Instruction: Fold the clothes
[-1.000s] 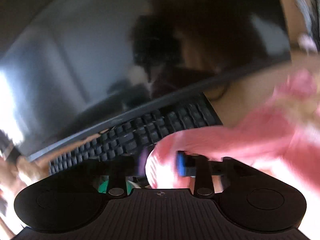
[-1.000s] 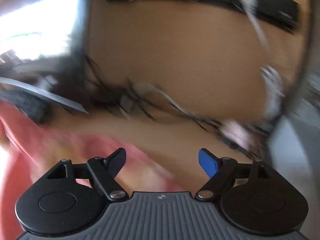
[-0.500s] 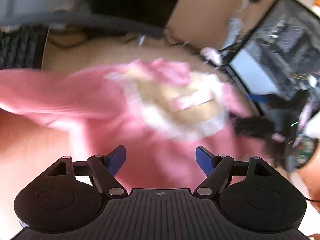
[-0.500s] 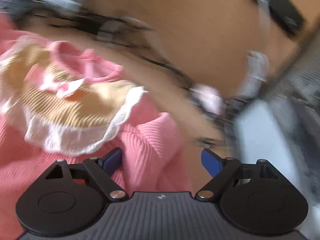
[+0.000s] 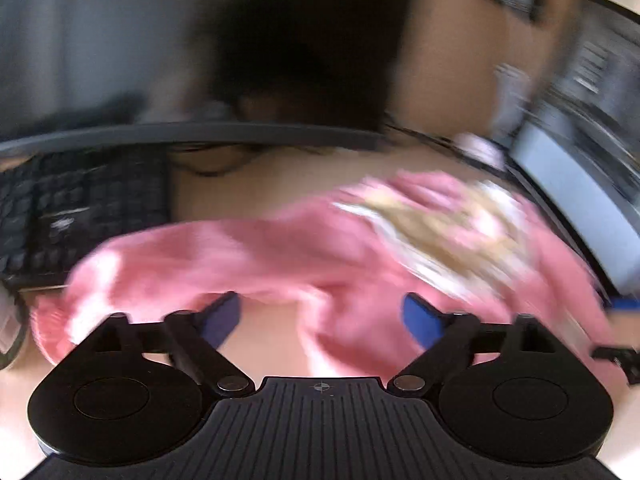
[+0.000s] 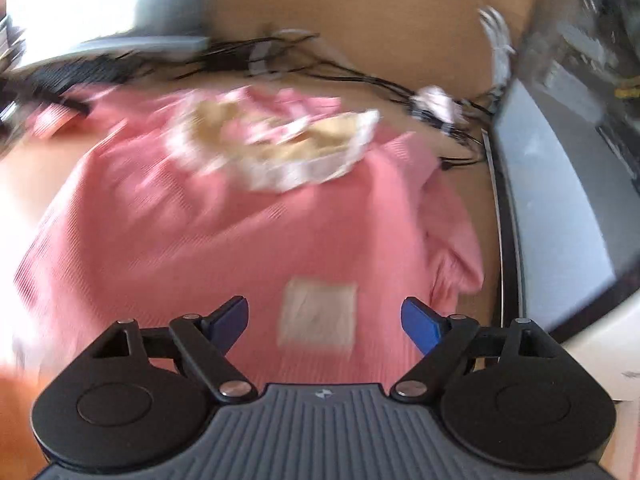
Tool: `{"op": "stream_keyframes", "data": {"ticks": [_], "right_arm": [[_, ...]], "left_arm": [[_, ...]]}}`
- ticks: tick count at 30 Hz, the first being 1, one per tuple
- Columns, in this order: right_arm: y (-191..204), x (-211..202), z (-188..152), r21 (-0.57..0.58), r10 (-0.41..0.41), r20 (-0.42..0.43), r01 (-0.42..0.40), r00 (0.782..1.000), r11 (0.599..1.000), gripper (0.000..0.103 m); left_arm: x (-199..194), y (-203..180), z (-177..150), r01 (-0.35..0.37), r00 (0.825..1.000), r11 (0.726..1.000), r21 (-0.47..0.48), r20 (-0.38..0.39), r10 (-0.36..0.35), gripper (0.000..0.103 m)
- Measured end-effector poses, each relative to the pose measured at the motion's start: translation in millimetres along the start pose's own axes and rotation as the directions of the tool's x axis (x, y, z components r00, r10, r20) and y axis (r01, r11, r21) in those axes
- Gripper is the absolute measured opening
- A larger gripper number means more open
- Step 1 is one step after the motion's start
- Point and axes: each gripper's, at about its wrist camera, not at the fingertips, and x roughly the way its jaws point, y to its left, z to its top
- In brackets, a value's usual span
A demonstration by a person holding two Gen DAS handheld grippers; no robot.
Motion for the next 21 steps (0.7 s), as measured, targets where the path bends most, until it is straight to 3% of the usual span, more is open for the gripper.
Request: {"op": "stream_keyframes", "data": {"ticks": [3, 7, 10, 13, 17, 21], "right_arm": [[25.9, -12.7, -18.3, -0.05, 0.002, -0.054, -0.005, 0.999, 0.999, 0.086], [38.9, -26.7, -38.7, 0.04, -0.138, -0.082, 0.142, 0.987, 0.989, 0.086], [30.4, -38.7, -62.2, 0.01, -0.282, -0.097, 0.284, 0.955, 0.959, 0.086], [13.0, -32.0, -85.2, -0.073, -0.39, -0.092, 0.385, 0.916, 0.92, 0.086], [-1.7, -21.1, -93.1, -0.112, -0.422, 0.033, 0.423, 0.906, 0.899, 0.086], [-10.9, -10.2, -78.3, -0.014, -0.375, 0.164, 0.382, 0.912, 0.924, 0.086]], "left_arm": [[1.7, -37.6, -19.1, 0.086, 0.994, 0.992, 0.094, -0.072, -0.08, 0.095], [0.9, -69.8, -44.2, 0.124, 0.989, 0.969, 0.215, -0.11, -0.102, 0.095], [-11.0, -72.2, -61.7, 0.105, 0.99, 0.966, 0.238, -0.119, -0.078, 0.095], [-18.6, -75.0, -71.5, 0.054, 0.994, 0.979, 0.194, -0.106, -0.034, 0.095], [-25.3, -102.8, -87.2, -0.03, 0.998, 0.986, 0.162, -0.057, 0.04, 0.096], [-23.6, -133.0, -105.2, -0.117, 0.991, 0.973, 0.2, -0.033, 0.126, 0.098]]}}
